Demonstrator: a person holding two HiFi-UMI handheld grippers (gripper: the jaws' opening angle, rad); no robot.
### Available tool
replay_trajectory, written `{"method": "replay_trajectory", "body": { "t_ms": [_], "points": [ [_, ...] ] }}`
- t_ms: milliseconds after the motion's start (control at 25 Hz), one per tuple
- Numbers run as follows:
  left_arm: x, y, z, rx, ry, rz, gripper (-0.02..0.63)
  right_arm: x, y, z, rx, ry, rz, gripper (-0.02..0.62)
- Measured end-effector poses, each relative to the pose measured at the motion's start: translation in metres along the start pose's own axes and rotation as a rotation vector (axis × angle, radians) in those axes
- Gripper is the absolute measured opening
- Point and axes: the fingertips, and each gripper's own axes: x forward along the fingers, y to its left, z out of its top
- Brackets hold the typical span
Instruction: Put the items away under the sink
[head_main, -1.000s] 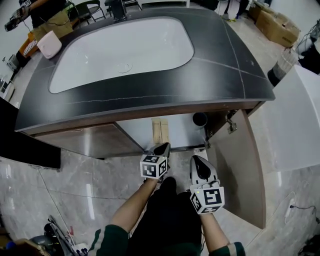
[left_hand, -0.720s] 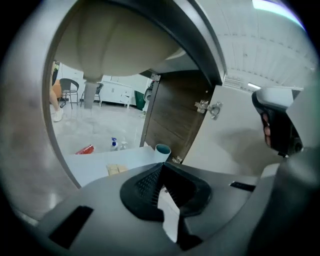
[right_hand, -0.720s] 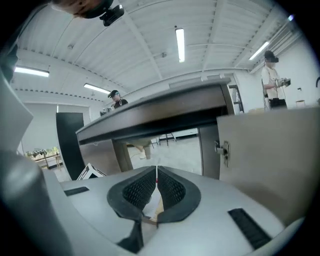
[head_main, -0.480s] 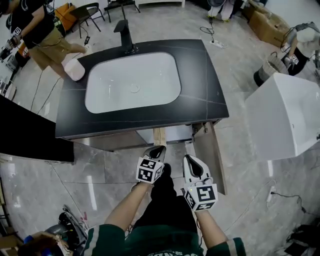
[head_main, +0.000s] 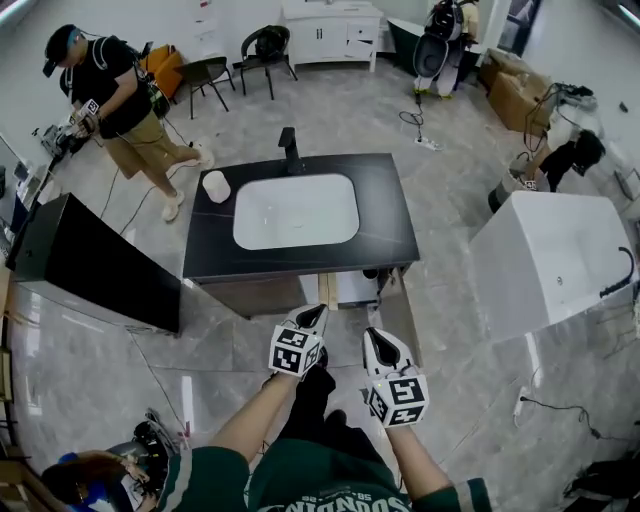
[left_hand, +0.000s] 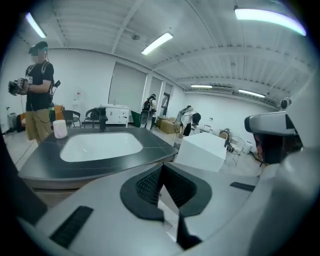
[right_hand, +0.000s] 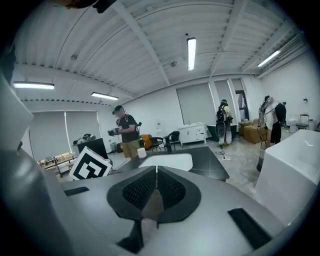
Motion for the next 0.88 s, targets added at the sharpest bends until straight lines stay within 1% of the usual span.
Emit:
{"method": "replay_trajectory", "body": {
  "t_ms": [160, 360, 480, 600, 760, 880],
  "points": [
    [-0.053, 0.001, 0.034, -0.036, -0.037, 0.043, 0.011, -0.028, 0.027, 0.038, -0.005, -0.041, 0.015, 0.043],
    [-0.094, 0.032, 0.056, -0.079, -0.096, 0.133, 0.011, -0.026, 0.058, 0.078, -0.005, -0.105, 0.076, 0.043],
    [-0.105, 0.055, 0.067, -0.092, -0.125, 0.163, 0.011, -0.010, 0.073, 0.095, -0.025, -0.121, 0.115, 0.043],
    [-0.115, 0.088, 0.071, -0.089, -0.143, 0.198, 0.011, 0.013, 0.090, 0.098, -0.039, -0.114, 0.138, 0.043],
    [-0.119, 0.139, 0.075, -0.038, -0.137, 0.252, 0.011, 0.051, 0.111, 0.100, -0.059, -0.095, 0.166, 0.043],
    [-0.116, 0.180, 0.084, -0.046, -0.136, 0.285, 0.011, 0.083, 0.123, 0.107, -0.085, -0.079, 0.185, 0.043]
  ]
}}
